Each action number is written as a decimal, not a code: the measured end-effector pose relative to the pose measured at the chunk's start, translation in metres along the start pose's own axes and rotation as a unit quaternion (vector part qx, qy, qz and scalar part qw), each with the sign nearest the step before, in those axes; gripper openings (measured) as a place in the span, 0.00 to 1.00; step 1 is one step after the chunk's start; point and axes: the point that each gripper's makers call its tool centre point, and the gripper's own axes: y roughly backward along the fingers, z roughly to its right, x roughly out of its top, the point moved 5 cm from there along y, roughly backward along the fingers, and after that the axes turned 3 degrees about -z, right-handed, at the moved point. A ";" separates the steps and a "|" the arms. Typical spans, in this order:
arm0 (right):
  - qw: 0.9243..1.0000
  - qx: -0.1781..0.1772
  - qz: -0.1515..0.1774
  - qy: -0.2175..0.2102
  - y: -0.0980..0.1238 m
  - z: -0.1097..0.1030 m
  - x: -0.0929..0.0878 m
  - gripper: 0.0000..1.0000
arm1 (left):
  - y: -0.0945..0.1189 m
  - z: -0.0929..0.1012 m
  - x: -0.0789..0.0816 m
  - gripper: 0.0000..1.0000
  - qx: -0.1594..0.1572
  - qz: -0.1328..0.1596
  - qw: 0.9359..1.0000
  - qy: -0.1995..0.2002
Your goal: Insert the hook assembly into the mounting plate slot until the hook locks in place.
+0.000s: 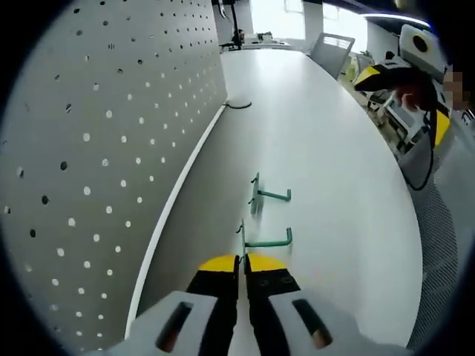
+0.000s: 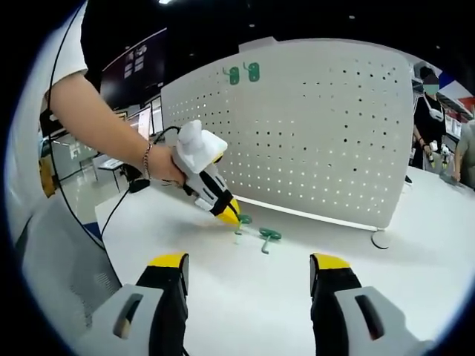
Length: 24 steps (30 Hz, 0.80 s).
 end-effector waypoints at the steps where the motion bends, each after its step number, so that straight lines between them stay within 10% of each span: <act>1: 1.000 0.000 0.000 -0.001 0.000 0.000 0.000 0.64 | 0.002 0.001 0.000 0.03 0.002 0.004 1.000 0.000; 24: 1.000 0.004 0.001 0.014 -0.001 -0.002 0.003 0.67 | 0.030 0.001 0.011 0.03 0.042 0.071 0.996 0.030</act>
